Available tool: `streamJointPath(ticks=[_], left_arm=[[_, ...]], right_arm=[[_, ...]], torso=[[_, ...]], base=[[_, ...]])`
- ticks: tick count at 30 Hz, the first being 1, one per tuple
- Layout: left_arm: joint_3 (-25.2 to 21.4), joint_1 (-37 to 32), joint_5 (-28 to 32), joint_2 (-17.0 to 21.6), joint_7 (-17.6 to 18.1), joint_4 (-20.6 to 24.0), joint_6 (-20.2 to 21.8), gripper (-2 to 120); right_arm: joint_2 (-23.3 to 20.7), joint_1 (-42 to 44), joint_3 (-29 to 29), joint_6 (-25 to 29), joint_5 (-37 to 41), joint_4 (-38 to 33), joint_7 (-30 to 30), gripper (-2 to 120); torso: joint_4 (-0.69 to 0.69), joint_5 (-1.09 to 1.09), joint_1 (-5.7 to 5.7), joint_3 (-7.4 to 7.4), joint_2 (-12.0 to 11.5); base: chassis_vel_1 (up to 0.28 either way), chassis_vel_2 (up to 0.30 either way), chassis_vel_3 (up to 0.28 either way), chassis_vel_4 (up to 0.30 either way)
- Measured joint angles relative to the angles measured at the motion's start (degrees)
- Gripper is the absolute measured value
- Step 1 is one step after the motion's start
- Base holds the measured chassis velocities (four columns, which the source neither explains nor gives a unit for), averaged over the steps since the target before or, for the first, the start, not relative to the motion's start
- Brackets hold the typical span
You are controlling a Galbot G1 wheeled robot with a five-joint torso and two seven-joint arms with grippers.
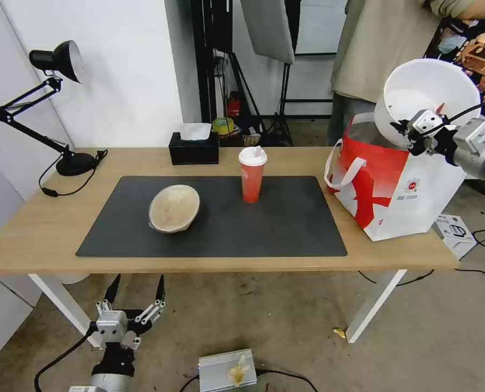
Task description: Pick up the trash from the table and place it into the takeout bag.
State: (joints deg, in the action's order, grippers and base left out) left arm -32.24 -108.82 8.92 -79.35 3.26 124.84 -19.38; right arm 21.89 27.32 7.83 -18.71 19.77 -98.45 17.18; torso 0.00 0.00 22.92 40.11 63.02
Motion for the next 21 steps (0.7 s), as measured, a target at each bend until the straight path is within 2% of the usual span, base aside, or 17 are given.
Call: streamJointPath(ticks=[21], left_arm=[[0.2, 0.6, -0.5, -1.1, -0.1, -1.1, -0.2, 100]], right_arm=[[2.4, -2.4, -1.6, 0.6, -1.1, 4.9, -0.6, 0]], torso=[[0.0, 0.0, 0.0, 0.0, 0.0]], base=[[0.0, 0.0, 0.0, 0.0]])
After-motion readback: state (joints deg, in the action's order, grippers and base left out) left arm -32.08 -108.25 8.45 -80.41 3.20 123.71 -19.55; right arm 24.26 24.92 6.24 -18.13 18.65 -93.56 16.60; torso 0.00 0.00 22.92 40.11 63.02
